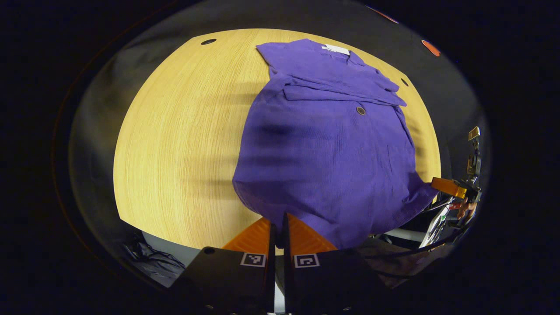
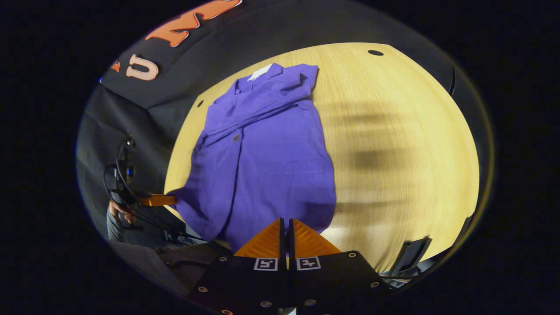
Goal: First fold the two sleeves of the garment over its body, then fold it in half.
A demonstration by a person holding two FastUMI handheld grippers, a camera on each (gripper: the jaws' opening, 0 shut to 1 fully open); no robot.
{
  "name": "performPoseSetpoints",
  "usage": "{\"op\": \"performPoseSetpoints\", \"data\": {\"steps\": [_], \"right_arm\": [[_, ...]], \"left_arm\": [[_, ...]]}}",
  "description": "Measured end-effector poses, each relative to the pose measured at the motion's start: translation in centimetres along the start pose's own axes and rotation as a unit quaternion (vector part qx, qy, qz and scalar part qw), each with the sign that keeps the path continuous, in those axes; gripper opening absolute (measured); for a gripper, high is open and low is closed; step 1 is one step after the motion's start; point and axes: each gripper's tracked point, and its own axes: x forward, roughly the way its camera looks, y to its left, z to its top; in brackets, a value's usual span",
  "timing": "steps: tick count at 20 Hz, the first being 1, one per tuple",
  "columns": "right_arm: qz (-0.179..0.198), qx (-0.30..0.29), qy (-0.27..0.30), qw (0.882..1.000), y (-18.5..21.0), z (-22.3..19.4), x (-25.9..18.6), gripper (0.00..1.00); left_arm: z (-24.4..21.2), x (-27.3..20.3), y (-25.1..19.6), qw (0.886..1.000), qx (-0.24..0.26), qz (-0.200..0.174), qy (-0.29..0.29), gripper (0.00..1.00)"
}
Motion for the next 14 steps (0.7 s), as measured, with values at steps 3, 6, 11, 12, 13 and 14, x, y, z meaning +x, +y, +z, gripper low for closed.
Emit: {"op": "performPoseSetpoints", "data": {"steps": [3, 6, 11, 12, 13, 14], "right_arm": [[0.008, 0.005, 0.002, 1.0, 0.6, -0.2, -0.3, 0.01], [0.024, 0.031, -0.002, 0.999, 0.9, 0.4, -0.9, 0.01], [-0.019, 0.022, 0.035, 0.999, -2.1, -1.7, -1.1, 0.01], [-0.043, 0.024, 0.046, 0.998, -3.3, -3.0, -0.5, 0.01], [-0.048, 0.032, 0.063, 0.996, -3.7, -4.4, -0.2, 0.01], [-0.047, 0.044, 0.079, 0.995, -3.7, -5.9, 0.1, 0.04]], "left_arm": [[0.5, -0.2, -0.1, 1.0, 0.001, 0.003, 0.002, 0.09], [1.1, -1.0, -0.4, 1.0, 0.003, -0.002, -0.005, 0.1], [1.9, -1.3, -0.9, 1.0, 0.001, -0.006, -0.012, 0.09], [1.7, -1.2, -0.9, 1.0, 0.001, -0.004, -0.011, 0.09], [1.5, -1.1, -0.8, 1.0, 0.003, -0.001, -0.009, 0.09], [1.4, -1.0, -0.6, 1.0, 0.003, 0.003, -0.009, 0.09]]}}
